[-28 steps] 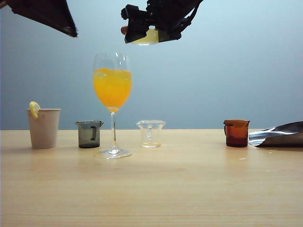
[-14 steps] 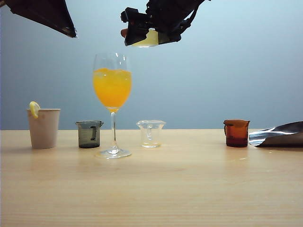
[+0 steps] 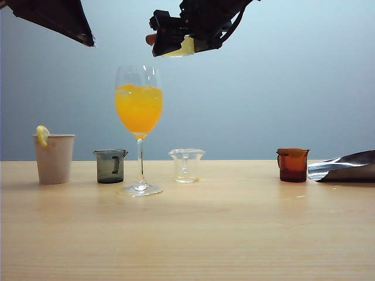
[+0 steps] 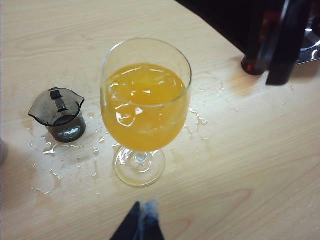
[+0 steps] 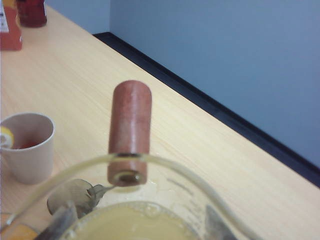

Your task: Pick up the third measuring cup from the left, pour the pineapple juice inside into the goblet, and finally put the measuring cup back in its original place.

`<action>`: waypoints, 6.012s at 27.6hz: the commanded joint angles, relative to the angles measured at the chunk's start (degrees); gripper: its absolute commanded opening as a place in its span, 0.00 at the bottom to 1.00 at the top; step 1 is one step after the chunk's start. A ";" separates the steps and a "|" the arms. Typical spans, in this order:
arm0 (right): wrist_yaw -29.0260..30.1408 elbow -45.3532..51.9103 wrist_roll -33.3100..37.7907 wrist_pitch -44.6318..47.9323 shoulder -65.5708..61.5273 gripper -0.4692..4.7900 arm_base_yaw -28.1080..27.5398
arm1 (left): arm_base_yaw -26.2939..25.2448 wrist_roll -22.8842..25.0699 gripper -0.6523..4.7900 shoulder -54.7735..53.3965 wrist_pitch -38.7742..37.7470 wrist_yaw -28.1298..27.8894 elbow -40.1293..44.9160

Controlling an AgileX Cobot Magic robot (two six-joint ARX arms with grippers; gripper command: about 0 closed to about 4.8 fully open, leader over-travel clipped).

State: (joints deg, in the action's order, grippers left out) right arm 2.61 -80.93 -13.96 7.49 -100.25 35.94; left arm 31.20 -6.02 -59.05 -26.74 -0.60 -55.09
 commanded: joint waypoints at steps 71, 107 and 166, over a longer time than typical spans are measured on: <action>0.55 -2.32 -27.06 6.08 -1.60 0.46 1.66 | 0.04 0.17 0.11 0.09 0.68 -0.07 -0.26; 2.47 -2.29 -40.59 7.98 -1.60 0.46 2.12 | 0.04 0.17 0.11 0.11 0.68 -0.07 -0.26; 1.81 -2.29 -55.58 9.11 -1.60 0.46 3.50 | 0.04 0.17 0.11 0.09 0.70 -0.07 -0.26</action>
State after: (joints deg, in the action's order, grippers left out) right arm 4.32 -82.91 -69.52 14.74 -102.17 39.38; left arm 31.18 -6.02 -59.05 -26.74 -0.62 -55.09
